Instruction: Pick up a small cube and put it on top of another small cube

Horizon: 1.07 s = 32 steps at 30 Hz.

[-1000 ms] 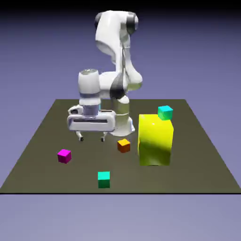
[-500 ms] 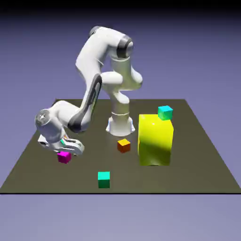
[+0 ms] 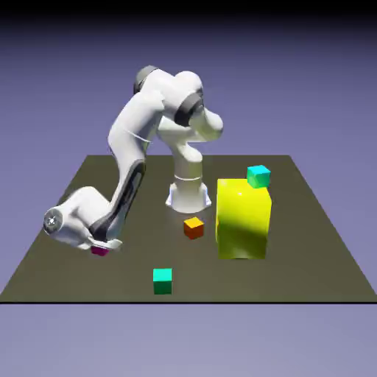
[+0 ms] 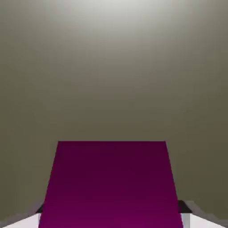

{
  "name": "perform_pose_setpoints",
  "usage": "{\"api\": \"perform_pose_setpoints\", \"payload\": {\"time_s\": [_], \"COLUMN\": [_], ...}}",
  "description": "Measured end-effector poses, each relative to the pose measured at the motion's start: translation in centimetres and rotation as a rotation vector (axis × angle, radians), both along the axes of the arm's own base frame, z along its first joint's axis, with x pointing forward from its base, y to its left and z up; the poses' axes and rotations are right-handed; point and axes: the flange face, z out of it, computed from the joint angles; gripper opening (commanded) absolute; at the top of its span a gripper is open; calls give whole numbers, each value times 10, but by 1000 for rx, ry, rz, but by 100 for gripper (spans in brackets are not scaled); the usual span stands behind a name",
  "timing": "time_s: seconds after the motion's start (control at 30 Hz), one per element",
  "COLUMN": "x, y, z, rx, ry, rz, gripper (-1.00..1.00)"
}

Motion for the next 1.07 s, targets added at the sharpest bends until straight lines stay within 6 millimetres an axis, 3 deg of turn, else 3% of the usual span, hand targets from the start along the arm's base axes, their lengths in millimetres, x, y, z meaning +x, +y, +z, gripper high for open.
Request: {"api": "perform_pose_setpoints", "payload": {"time_s": [0.03,0.33,0.63,0.73,0.8,0.93,0.97,1.03,1.07], "x": [3,-16,-67,-94,-100,-123,-129,-129,-122], "y": [5,139,264,297,299,314,317,317,312], "z": [8,22,53,61,62,15,6,6,17], "rx": [5,80,50,10,0,3,0,-2,1], "ry": [-3,-30,-9,0,1,1,1,2,1], "rz": [-10,-127,-156,-159,-172,-171,-170,-170,-177], "gripper": [-100,-100,-100,-100,-100,-100,100,100,100]}}
